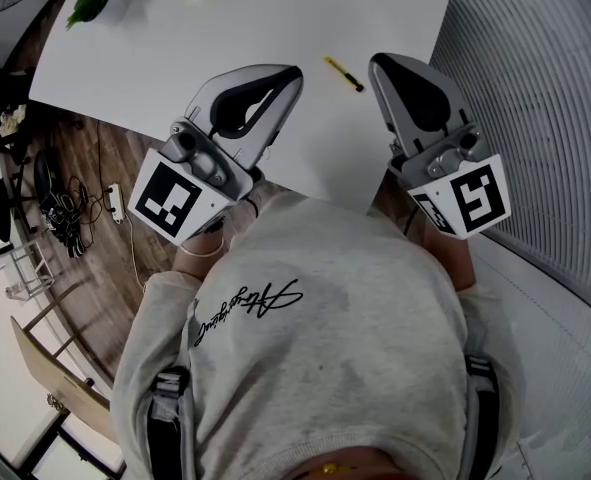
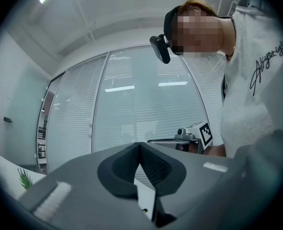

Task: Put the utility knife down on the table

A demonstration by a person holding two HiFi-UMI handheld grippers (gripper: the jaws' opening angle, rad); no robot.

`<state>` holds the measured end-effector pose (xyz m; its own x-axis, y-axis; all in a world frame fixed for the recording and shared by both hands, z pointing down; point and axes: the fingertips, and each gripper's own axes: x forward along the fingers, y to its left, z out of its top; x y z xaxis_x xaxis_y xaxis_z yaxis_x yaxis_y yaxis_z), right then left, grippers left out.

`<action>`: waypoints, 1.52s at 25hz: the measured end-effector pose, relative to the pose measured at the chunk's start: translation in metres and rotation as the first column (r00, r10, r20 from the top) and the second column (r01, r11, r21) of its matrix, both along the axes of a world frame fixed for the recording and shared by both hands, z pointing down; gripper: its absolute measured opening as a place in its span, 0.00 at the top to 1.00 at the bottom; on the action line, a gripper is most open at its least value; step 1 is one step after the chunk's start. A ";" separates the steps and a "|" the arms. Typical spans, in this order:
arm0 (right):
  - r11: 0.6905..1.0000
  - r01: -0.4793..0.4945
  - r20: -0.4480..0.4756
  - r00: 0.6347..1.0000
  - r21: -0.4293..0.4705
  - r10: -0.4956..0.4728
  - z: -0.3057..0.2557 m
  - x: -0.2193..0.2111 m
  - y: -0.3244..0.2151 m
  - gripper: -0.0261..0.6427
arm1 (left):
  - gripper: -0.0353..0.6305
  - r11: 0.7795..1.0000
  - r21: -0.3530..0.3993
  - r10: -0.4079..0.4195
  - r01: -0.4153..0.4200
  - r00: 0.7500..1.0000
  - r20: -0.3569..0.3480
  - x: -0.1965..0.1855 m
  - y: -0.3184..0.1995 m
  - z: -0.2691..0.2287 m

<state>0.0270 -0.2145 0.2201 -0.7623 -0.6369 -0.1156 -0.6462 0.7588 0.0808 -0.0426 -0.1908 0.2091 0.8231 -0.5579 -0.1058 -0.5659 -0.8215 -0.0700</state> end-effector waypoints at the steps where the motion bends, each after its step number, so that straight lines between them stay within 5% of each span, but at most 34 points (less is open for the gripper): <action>1: 1.000 -0.001 0.000 1.000 0.002 0.001 -0.001 0.000 0.000 0.95 | 0.97 1.000 0.000 0.001 -0.001 1.000 -0.001 0.000 0.000 0.000; 17: 1.000 -0.005 -0.014 1.000 0.009 0.005 0.000 0.003 0.001 0.96 | 0.97 1.000 0.016 -0.007 0.006 0.998 0.064 0.008 0.000 0.004; 38: 0.998 -0.056 -0.072 0.996 -0.041 0.053 0.015 0.001 -0.007 0.96 | 0.97 1.000 0.001 -0.004 0.004 0.999 0.038 0.001 -0.003 0.005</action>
